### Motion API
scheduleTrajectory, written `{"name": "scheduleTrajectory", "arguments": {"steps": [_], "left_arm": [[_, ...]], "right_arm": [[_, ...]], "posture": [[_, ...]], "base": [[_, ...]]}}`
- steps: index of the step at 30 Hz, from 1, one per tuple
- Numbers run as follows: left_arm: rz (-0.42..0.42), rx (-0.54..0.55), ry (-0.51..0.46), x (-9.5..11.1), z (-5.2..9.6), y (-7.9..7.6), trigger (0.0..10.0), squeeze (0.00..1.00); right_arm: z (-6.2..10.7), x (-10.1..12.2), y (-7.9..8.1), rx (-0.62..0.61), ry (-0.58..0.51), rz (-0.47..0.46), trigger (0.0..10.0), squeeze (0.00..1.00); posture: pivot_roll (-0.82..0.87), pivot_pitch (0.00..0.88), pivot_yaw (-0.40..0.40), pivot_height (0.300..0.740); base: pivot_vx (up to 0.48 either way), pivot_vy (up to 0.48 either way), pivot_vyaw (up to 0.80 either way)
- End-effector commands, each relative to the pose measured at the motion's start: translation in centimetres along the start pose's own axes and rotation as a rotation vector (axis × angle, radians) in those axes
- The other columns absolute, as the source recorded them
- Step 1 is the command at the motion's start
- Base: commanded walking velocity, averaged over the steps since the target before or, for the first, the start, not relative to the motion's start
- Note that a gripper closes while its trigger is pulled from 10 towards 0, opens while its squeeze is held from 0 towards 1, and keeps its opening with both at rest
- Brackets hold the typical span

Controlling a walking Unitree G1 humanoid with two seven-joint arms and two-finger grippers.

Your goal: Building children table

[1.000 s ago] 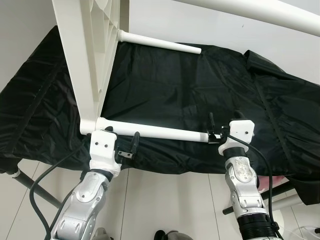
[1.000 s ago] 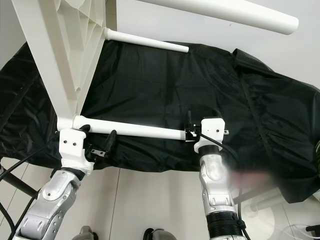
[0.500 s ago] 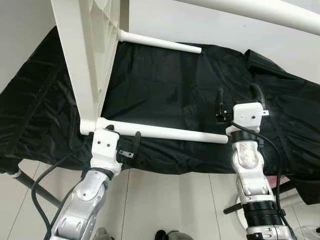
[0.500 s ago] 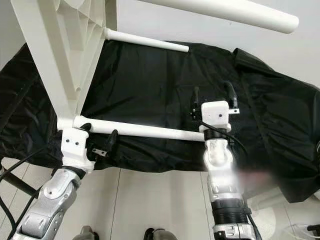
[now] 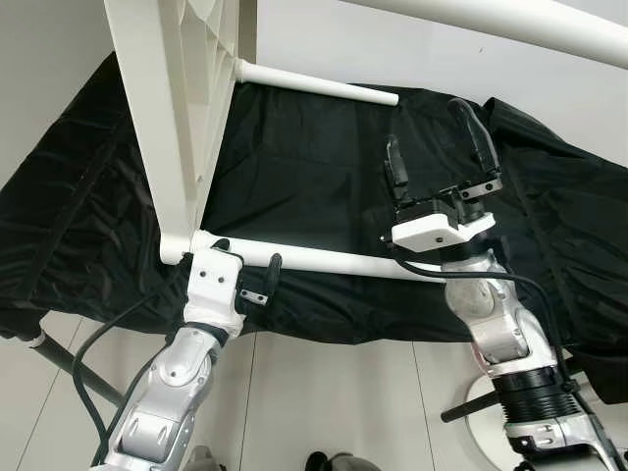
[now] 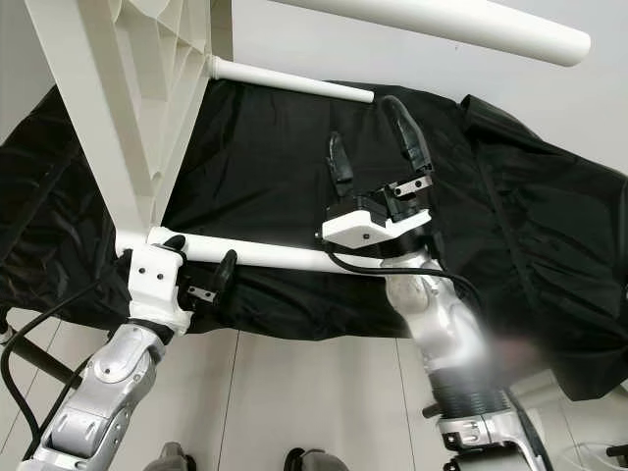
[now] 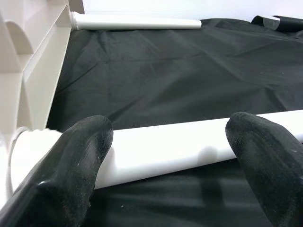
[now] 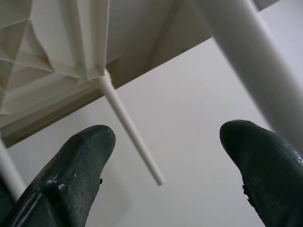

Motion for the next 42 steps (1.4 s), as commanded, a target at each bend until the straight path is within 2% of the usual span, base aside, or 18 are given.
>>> {"name": "scheduleTrajectory", "arguments": {"steps": [1,9,15,18,23,27,33,38,42], "left_arm": [[0.000,-0.069,-0.008,-0.1,-0.2,-0.9,10.0,0.00],[-0.004,-0.061,-0.013,-0.1,-0.4,-0.8,10.0,0.00],[-0.002,-0.055,-0.020,-0.1,-0.6,-0.8,10.0,0.00],[-0.001,-0.055,-0.022,-0.1,-0.7,-0.8,10.0,0.00],[-0.005,-0.057,-0.025,-0.1,-0.7,-0.9,10.0,0.00],[-0.005,-0.054,-0.025,-0.1,-0.7,-0.8,10.0,0.00],[-0.003,-0.053,-0.028,-0.1,-0.8,-0.8,10.0,0.00],[0.000,-0.054,-0.029,0.0,-0.9,-0.9,10.0,0.00],[0.002,-0.054,-0.031,0.0,-1.0,-1.0,10.0,0.00]], "right_arm": [[-0.6,0.9,-1.0,-0.040,-0.089,0.066,10.0,0.00],[-1.4,1.8,-2.0,-0.086,-0.144,0.098,10.0,0.00],[-3.0,3.1,-3.8,-0.132,-0.209,0.104,10.0,0.00],[-4.2,3.5,-4.5,-0.106,-0.210,0.062,10.0,0.00],[-4.9,3.8,-4.5,-0.062,-0.205,0.047,10.0,0.00],[-5.4,3.3,-4.1,-0.005,-0.139,0.014,10.0,0.00],[-6.2,3.2,-4.2,0.012,-0.106,0.008,10.0,0.00],[-6.8,2.9,-4.4,0.003,-0.087,0.024,10.0,0.00],[-8.2,2.9,-4.6,-0.021,-0.081,0.091,10.0,0.00]], "posture": [[0.09,0.118,-0.083,0.740],[0.08,0.117,-0.085,0.740],[0.08,0.120,-0.086,0.740],[0.07,0.122,-0.087,0.740],[0.07,0.123,-0.090,0.740],[0.07,0.124,-0.092,0.740],[0.07,0.122,-0.090,0.740],[0.07,0.121,-0.091,0.740],[0.07,0.117,-0.091,0.740]], "base": [[0.000,0.000,0.00],[0.000,0.000,0.00],[0.000,0.000,0.00],[0.000,0.000,0.00],[0.000,0.000,0.00],[0.000,0.000,0.00],[0.000,0.000,0.00],[0.000,0.000,0.00],[0.000,0.000,0.00]]}}
Point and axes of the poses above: a point about 5 cm out from each wrist's last joint towards the gripper, its own z axis pointing back from the gripper into the wrist, its own x axis along the axis of the wrist's last joint, y = z × x, the point moved 3 cm from there along -z, pointing out of the wrist towards the gripper, and after that the axes turned 9 degrees about -z, right-handed, at the moved point
